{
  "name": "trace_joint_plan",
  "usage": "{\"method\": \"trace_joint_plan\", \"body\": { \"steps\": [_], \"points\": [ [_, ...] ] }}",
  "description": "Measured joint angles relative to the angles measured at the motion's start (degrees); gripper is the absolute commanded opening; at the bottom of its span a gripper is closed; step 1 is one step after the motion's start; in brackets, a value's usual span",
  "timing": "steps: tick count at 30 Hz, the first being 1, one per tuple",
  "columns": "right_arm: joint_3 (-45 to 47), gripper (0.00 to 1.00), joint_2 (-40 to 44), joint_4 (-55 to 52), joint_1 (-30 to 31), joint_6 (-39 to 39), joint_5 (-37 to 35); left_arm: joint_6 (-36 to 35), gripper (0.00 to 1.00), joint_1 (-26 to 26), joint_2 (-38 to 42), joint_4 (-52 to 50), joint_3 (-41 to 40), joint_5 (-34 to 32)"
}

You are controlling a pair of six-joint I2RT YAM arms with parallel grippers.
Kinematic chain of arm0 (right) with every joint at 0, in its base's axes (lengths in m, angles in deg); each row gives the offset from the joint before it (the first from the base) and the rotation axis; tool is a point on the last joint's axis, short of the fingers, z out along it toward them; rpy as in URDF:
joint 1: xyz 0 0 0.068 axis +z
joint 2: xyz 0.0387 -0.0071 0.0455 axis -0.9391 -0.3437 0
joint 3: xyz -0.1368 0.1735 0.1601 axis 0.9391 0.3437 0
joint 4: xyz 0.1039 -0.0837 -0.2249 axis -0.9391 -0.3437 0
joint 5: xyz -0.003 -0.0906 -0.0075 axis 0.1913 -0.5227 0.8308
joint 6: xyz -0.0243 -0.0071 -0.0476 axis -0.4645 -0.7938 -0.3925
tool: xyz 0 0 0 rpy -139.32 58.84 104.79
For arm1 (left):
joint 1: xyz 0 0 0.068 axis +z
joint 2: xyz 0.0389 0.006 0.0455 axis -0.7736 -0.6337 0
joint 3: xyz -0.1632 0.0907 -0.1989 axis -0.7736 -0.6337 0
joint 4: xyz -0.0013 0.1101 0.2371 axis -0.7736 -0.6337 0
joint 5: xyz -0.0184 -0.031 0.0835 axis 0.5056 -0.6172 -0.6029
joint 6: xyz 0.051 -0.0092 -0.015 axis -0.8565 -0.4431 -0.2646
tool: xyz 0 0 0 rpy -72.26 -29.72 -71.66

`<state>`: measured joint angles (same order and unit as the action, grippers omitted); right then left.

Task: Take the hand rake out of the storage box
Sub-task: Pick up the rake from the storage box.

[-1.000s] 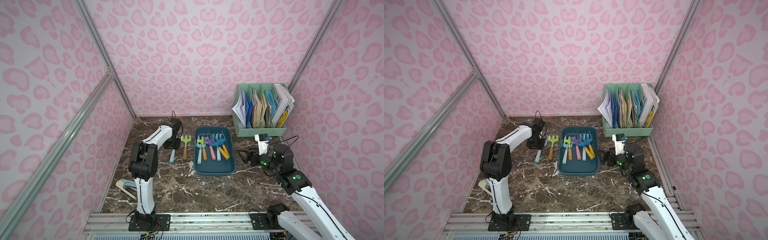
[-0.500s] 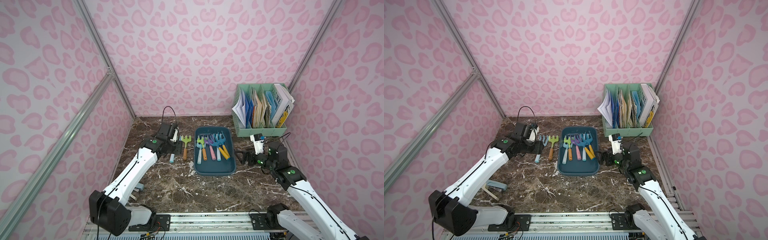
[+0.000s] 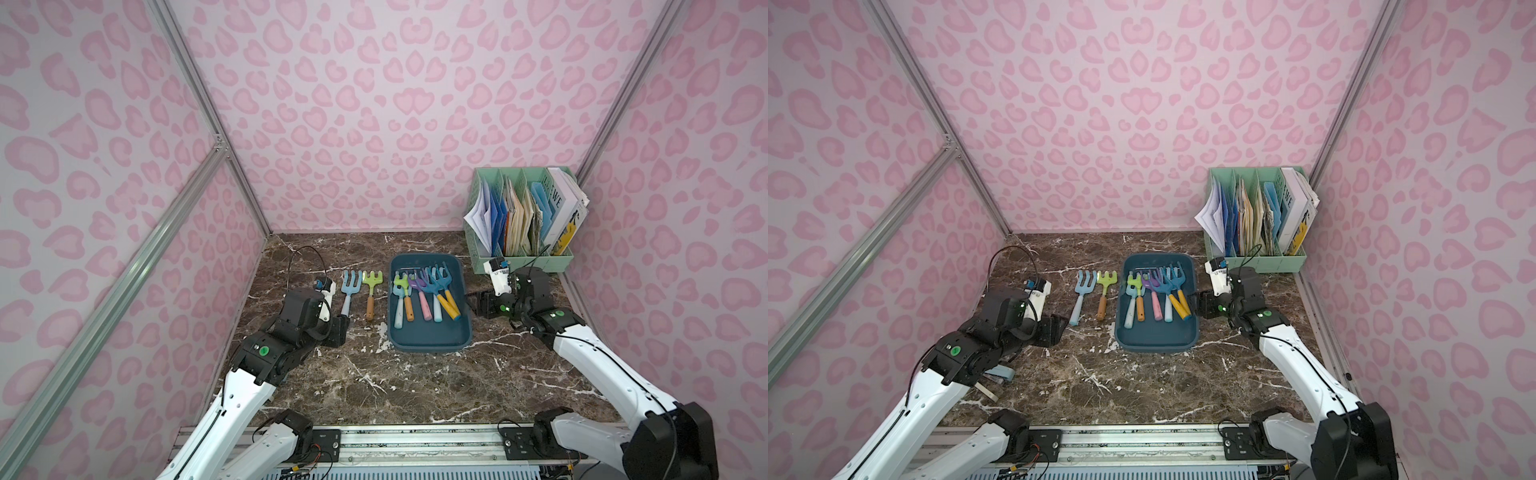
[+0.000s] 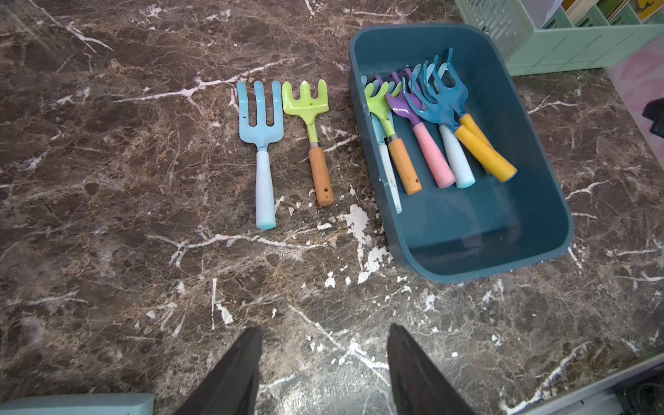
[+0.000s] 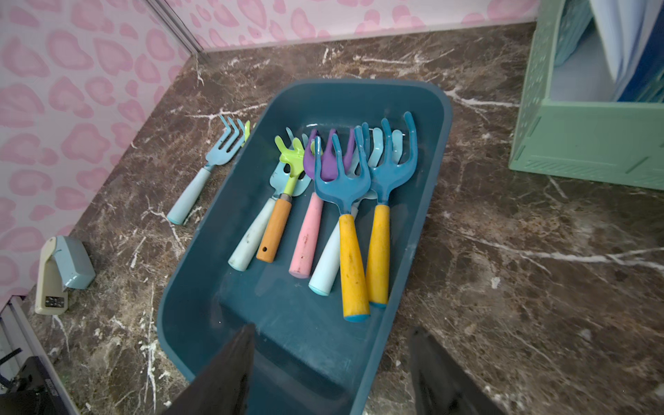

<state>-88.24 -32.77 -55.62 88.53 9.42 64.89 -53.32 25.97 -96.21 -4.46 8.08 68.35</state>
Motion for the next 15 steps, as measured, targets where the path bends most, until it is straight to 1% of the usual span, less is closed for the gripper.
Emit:
{"method": "trace_joint_plan", "body": {
  "steps": [2,4,7,9,12,15],
  "points": [
    [-2.51,0.75,-3.98,-0.42,0.22,-1.29,0.09,0.00,0.64,0.00,0.83,0.02,-0.42,0.13],
    [-5.60,0.76,-8.17,-1.27,0.85,-2.73,0.09,-0.13,0.70,0.04,1.46,0.24,-0.87,0.31],
    [-10.99,0.76,-14.49,-3.80,2.56,-4.96,-0.35,-0.09,0.74,0.85,1.81,0.92,-1.79,1.05],
    [-15.37,0.74,-18.86,-6.29,3.96,-6.60,-1.07,0.09,0.76,1.90,1.81,1.31,-2.14,1.07],
    [-21.27,0.66,-24.96,-9.42,6.67,-9.07,-4.31,0.50,0.76,3.37,1.51,1.99,-2.49,1.38],
    [-24.39,0.65,-29.51,-11.61,9.35,-10.88,-8.68,1.36,0.76,3.69,0.85,2.27,-2.67,2.84]
  ]
}}
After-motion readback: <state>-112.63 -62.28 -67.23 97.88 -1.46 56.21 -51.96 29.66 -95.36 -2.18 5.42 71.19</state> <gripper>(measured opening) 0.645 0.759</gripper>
